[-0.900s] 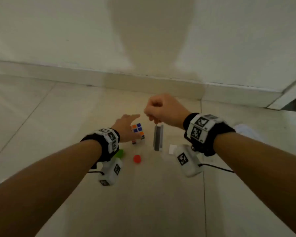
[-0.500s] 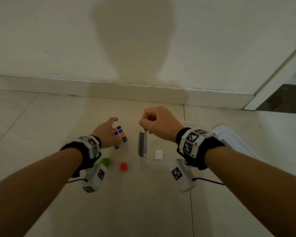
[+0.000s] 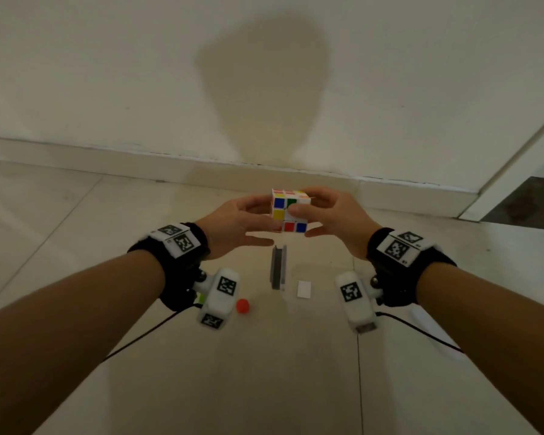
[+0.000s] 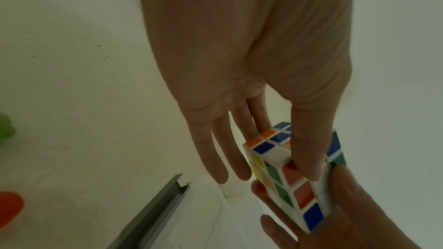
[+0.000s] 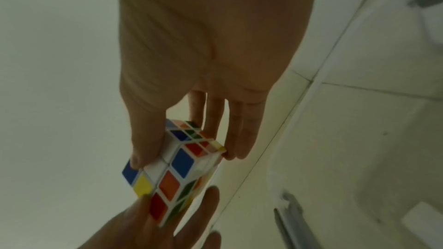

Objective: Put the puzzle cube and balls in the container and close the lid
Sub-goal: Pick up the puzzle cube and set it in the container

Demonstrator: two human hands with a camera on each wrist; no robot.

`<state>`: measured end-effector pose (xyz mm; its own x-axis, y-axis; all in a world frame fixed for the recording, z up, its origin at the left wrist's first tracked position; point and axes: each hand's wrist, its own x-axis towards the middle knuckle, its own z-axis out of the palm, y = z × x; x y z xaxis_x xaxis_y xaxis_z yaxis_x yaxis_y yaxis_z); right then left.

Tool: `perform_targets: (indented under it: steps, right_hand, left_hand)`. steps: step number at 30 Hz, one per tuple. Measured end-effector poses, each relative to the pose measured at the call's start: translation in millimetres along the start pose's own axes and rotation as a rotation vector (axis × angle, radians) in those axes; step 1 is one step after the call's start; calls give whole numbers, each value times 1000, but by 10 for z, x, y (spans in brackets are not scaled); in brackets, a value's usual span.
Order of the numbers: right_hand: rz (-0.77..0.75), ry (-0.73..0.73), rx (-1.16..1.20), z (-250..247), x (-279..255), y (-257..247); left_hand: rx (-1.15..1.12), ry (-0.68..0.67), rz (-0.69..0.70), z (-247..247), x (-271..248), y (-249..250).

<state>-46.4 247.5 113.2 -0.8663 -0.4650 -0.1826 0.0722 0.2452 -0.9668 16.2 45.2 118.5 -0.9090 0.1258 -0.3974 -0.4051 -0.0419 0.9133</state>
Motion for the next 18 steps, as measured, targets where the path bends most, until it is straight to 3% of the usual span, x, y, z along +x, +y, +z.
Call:
perform_targets:
  steps: [4, 7, 11, 14, 18]
  right_hand:
    - [-62, 16, -270, -256, -51, 59]
    - [-80, -58, -760, -402, -118, 126]
    - [-23, -244, -1324, -339, -125, 307]
    - [1, -347, -1431, -201, -39, 458]
    - [0, -324, -1352, -91, 117, 546]
  left_hand:
    - [255, 61, -157, 48, 1, -92]
    - [581, 149, -250, 57, 24, -193]
    - [602, 88, -371, 212, 29, -291]
    - [556, 40, -439, 362, 55, -367]
    - [488, 106, -452, 417, 155, -526]
